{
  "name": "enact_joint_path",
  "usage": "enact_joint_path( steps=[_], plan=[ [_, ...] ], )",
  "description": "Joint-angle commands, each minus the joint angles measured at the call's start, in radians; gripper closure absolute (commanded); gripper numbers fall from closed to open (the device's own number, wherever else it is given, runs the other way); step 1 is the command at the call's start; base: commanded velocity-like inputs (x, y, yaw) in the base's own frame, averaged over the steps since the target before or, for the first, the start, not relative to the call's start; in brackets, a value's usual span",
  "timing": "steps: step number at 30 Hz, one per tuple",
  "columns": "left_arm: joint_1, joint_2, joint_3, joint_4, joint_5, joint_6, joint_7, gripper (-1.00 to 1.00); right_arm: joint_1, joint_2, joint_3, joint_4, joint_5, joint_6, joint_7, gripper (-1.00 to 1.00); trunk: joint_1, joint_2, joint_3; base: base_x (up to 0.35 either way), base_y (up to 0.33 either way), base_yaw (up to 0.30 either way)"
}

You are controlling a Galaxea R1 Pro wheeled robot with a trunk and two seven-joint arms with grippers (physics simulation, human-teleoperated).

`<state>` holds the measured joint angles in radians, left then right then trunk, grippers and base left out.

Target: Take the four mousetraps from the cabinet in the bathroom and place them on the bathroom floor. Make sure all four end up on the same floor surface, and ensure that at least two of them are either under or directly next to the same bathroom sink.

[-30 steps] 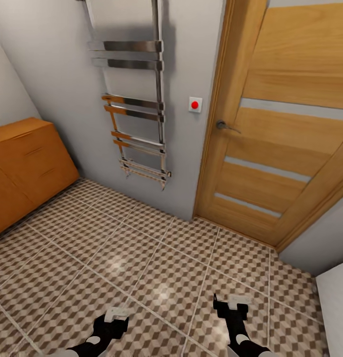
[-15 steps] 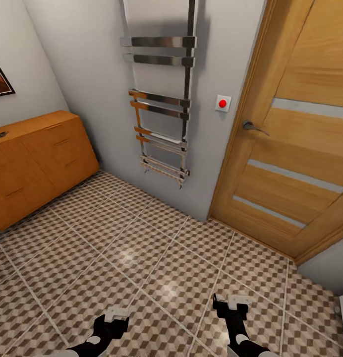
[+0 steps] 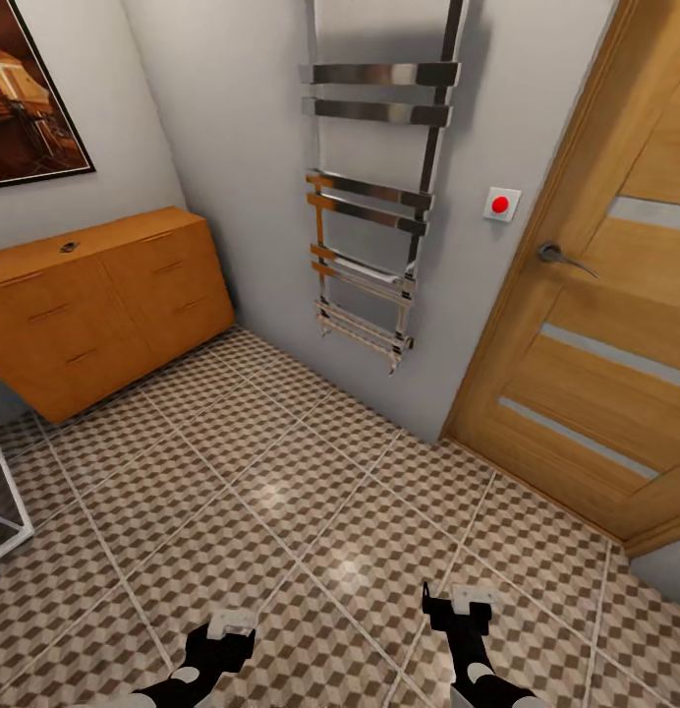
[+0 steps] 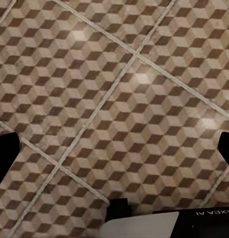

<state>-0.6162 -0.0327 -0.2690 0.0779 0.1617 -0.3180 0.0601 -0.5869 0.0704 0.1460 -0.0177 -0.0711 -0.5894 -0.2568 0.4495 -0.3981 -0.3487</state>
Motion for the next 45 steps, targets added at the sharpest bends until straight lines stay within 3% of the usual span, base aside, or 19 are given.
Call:
enact_joint_path(
  steps=[1,45],
  plan=[
    [-0.002,-0.001,-0.009,0.005,0.009,-0.007,0.001,-1.0,-0.001,0.0,0.009,0.001,-0.007,-0.003,-0.004,-1.0,0.001,-0.002,-0.003,0.0,0.0,0.253],
    [-0.002,-0.002,-0.009,0.005,0.009,-0.007,0.001,-1.0,-0.001,0.0,0.009,0.001,-0.007,-0.003,-0.004,-1.0,0.001,-0.002,-0.045,0.0,0.0,0.243]
  ],
)
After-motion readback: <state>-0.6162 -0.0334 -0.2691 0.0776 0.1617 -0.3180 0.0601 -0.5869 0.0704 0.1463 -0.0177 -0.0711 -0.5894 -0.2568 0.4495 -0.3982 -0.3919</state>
